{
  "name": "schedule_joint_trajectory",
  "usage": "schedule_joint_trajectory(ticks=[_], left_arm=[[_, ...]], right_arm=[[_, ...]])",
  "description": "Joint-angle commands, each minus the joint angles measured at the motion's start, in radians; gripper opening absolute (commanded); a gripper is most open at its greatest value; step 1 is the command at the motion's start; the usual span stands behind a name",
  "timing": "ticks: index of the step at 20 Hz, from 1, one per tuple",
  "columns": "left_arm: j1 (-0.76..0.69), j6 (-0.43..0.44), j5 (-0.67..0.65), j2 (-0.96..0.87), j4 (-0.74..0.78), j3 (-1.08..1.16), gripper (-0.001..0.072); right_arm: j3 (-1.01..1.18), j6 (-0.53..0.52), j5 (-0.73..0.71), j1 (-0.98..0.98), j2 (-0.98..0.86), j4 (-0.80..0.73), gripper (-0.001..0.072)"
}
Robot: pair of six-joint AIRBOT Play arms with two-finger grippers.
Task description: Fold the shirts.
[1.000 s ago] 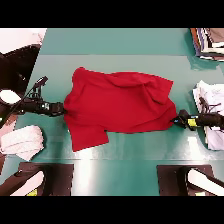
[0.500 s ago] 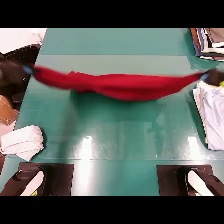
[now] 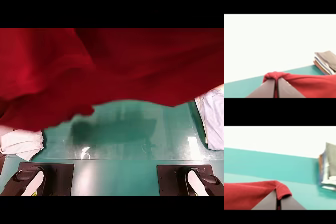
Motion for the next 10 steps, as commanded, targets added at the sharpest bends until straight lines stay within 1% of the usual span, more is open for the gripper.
schedule_joint_trajectory(ticks=[1,3,5,7,10], left_arm=[[0.001,-0.014,-0.010,-0.032,0.033,0.013,0.0021],[0.001,-0.013,-0.058,-0.082,0.026,-0.107,0.0022],[0.001,-0.013,-0.106,-0.164,0.019,-0.243,0.0022],[0.000,-0.010,-0.137,-0.282,0.016,-0.365,0.0022],[-0.003,0.000,-0.129,-0.484,0.009,-0.475,0.0023]], right_arm=[[0.167,0.022,0.146,0.000,-0.083,-0.071,0.0016],[0.211,0.044,0.220,0.000,-0.176,-0.065,0.0016],[0.198,0.046,0.263,0.000,-0.278,-0.065,0.0016],[0.122,0.046,0.265,0.005,-0.384,-0.066,0.0016],[-0.034,0.046,0.266,0.044,-0.554,-0.068,0.0016]])
